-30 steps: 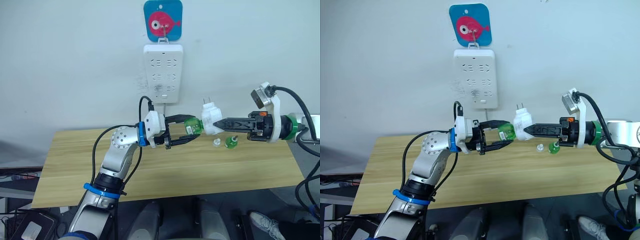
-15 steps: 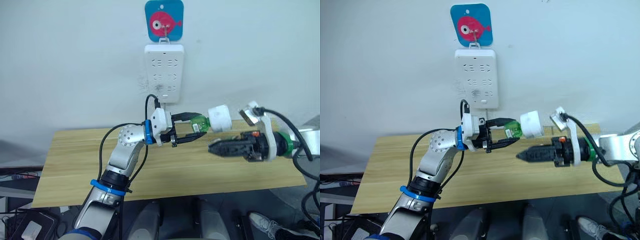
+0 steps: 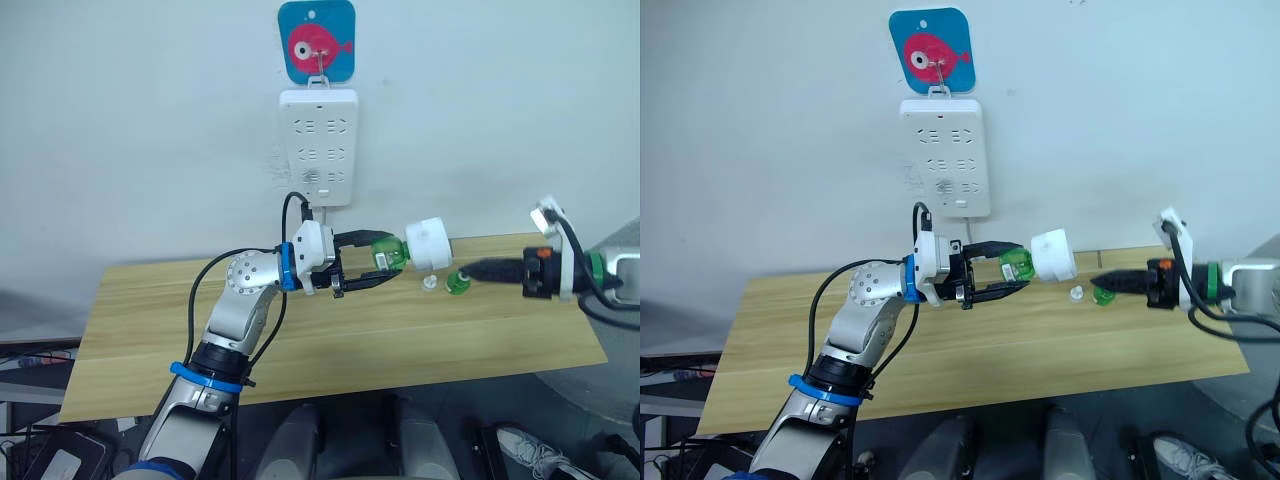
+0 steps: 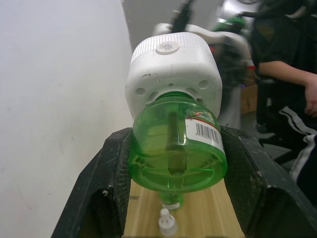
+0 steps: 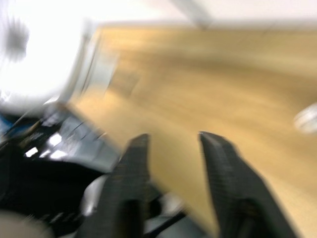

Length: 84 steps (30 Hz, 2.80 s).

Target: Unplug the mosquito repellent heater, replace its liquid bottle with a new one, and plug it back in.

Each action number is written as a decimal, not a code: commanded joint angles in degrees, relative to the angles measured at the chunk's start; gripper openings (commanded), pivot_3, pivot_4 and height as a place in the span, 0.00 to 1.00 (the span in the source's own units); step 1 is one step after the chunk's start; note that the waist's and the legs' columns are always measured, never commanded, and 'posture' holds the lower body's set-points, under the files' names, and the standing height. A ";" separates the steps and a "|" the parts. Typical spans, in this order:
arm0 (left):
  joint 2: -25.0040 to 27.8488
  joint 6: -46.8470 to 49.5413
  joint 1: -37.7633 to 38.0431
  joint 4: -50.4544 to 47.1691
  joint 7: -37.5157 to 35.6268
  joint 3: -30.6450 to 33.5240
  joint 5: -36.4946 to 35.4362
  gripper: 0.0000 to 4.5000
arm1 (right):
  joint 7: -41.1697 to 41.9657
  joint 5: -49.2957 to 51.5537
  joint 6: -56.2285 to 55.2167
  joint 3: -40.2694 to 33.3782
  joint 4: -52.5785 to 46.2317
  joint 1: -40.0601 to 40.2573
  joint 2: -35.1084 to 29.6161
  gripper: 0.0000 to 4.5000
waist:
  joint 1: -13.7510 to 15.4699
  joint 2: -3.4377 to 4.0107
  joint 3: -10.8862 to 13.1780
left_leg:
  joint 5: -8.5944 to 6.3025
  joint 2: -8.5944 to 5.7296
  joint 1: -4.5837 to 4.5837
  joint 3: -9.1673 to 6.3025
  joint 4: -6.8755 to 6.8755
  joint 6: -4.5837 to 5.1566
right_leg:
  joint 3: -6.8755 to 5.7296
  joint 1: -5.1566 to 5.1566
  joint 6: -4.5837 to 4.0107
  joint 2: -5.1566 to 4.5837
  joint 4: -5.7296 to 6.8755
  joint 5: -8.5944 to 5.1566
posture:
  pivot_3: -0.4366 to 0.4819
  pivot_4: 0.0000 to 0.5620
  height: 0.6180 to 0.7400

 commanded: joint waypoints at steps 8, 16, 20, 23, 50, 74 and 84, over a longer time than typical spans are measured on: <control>-0.50 5.09 1.83 -8.64 1.50 -0.91 -3.13 0.50 | 5.59 -3.65 2.49 1.99 -3.11 -2.86 10.89 0.00 | -0.29 0.00 0.00 | 0.00 -0.06 -0.06 -0.12 -0.01 0.00 | -0.05 -0.02 0.00 -0.07 -0.08 0.01 | 0.55 0.43 1.00; -0.45 3.64 0.76 -4.58 6.57 -0.47 2.12 0.50 | 6.79 9.15 13.77 -4.56 -16.86 2.90 8.23 0.00 | -0.10 0.00 0.00 | 0.00 -0.06 -0.05 -0.16 -0.01 0.00 | -0.07 0.00 -0.01 -0.07 -0.06 0.01 | 0.55 0.43 1.00; -0.32 3.02 0.84 -4.11 6.30 -1.04 2.44 0.50 | 3.67 15.33 16.95 -7.05 -18.17 1.28 8.44 0.00 | -0.18 0.00 0.00 | 0.00 -0.05 -0.03 -0.15 -0.01 0.00 | -0.05 0.00 -0.01 -0.07 -0.06 0.02 | 0.55 0.43 1.00; -0.44 3.27 0.93 -4.05 6.05 -1.35 2.36 0.50 | 0.95 18.07 17.62 -7.29 -16.98 -1.83 9.33 0.00 | -0.22 0.01 0.00 | 0.00 -0.04 -0.03 -0.12 -0.01 0.00 | -0.04 0.00 -0.02 -0.07 -0.04 0.02 | 0.54 0.43 1.00; 1.60 12.40 3.40 -10.48 2.01 -2.54 -3.59 0.50 | 9.40 -14.35 -2.09 1.13 1.25 -11.75 14.68 0.00 | -0.53 0.03 -0.02 | 0.00 -0.07 -0.06 -0.13 -0.01 -0.01 | -0.05 -0.04 -0.01 -0.07 -0.05 0.03 | 0.55 0.42 1.00; 2.77 15.06 3.53 -11.02 1.05 -2.05 -4.74 0.50 | 14.90 -13.93 2.38 -1.06 2.35 -16.19 14.77 0.00 | -0.52 0.03 -0.02 | 0.01 -0.07 -0.05 -0.13 -0.01 -0.02 | -0.04 -0.05 -0.02 -0.07 -0.05 0.04 | 0.55 0.43 1.00; 3.14 15.45 3.52 -12.11 0.73 -1.49 -5.51 0.50 | 24.90 -22.66 -6.09 9.54 -1.67 -9.56 10.05 0.00 | -0.49 0.03 -0.02 | 0.01 -0.08 -0.05 -0.13 0.00 -0.02 | -0.06 -0.04 -0.01 -0.08 -0.04 0.04 | 0.57 0.44 1.00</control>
